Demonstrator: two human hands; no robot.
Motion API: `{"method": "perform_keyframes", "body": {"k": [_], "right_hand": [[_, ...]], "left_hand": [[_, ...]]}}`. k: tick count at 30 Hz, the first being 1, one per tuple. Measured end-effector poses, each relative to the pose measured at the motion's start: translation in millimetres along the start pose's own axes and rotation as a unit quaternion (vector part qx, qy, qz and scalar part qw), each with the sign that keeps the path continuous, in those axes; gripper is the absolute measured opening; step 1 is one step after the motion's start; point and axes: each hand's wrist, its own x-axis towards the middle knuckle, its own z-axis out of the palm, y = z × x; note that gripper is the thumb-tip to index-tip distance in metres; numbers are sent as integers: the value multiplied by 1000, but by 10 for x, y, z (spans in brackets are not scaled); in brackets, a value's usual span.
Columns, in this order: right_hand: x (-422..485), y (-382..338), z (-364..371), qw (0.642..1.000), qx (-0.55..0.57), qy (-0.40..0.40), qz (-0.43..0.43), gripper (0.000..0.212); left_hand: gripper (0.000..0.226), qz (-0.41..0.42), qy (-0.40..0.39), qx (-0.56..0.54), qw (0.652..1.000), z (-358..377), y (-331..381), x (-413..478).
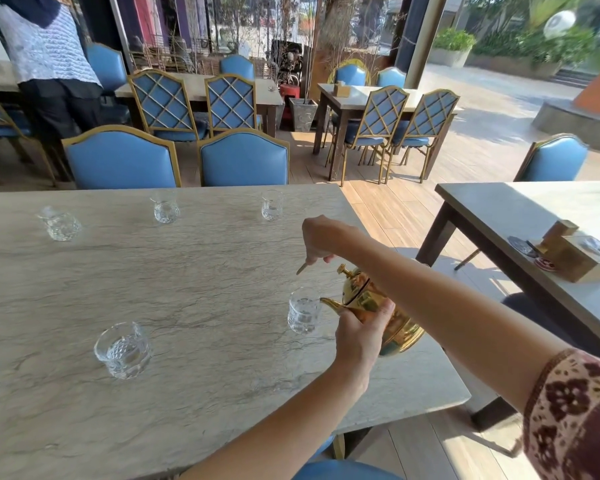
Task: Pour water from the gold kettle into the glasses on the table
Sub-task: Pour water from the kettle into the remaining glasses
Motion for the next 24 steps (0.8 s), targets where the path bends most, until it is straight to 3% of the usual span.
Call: {"method": "perform_keyframes", "body": {"k": [15, 17, 21, 24], "right_hand": [[-105, 7, -20, 1000, 26, -1, -7, 25], [-157, 81, -97, 998, 60, 1, 3, 21], [-257, 177, -272, 988, 150, 2, 21, 33], [-290, 59, -429, 969, 248, -4, 13, 25]], "left_hand": [[61, -7, -7, 42, 999, -117, 1, -38], [63, 8, -19, 74, 997, -190, 14, -63], [76, 55, -25, 168, 984, -442, 102, -148], [89, 88, -32, 225, 970, -810, 284, -193]]}}
